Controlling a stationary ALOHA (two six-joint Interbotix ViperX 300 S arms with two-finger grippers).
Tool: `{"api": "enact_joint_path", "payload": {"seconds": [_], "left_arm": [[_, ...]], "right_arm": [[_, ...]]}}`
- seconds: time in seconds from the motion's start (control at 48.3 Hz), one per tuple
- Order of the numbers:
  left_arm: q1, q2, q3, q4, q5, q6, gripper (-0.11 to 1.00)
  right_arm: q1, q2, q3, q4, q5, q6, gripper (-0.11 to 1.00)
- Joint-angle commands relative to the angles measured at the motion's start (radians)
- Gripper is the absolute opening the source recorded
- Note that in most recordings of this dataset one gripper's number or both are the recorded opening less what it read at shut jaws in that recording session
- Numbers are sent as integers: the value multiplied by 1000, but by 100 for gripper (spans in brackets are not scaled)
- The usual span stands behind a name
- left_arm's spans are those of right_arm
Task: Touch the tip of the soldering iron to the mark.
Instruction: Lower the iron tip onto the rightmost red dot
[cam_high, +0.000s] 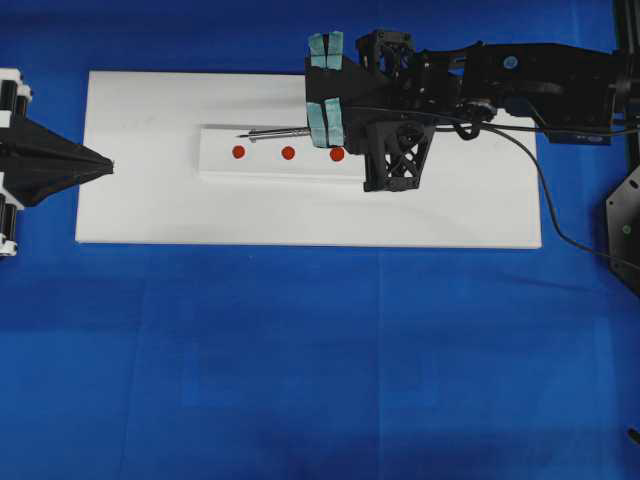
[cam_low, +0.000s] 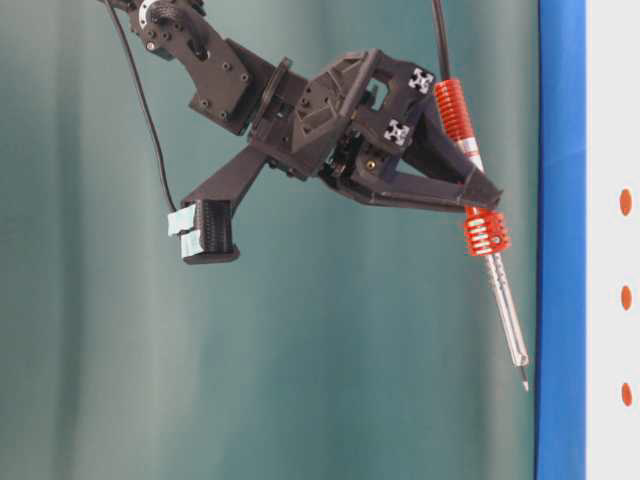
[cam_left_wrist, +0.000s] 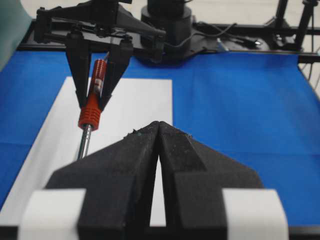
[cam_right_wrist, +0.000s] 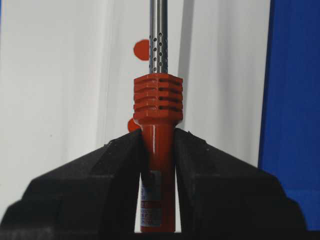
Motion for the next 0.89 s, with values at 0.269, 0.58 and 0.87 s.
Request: {"api": "enact_joint_path", "payload": {"seconds": [0.269,0.58,0.87], "left_arm": [[3,6,-9,2,-11,-2,0],[3,5,-9,2,-11,-2,0],[3,2,-9,2,-11,0,0]], "right_arm": [[-3,-15,-26,-3,-2,3,6],[-3,-15,-26,-3,-2,5,6],[-3,-2,-26,-3,-3,5,6]]}}
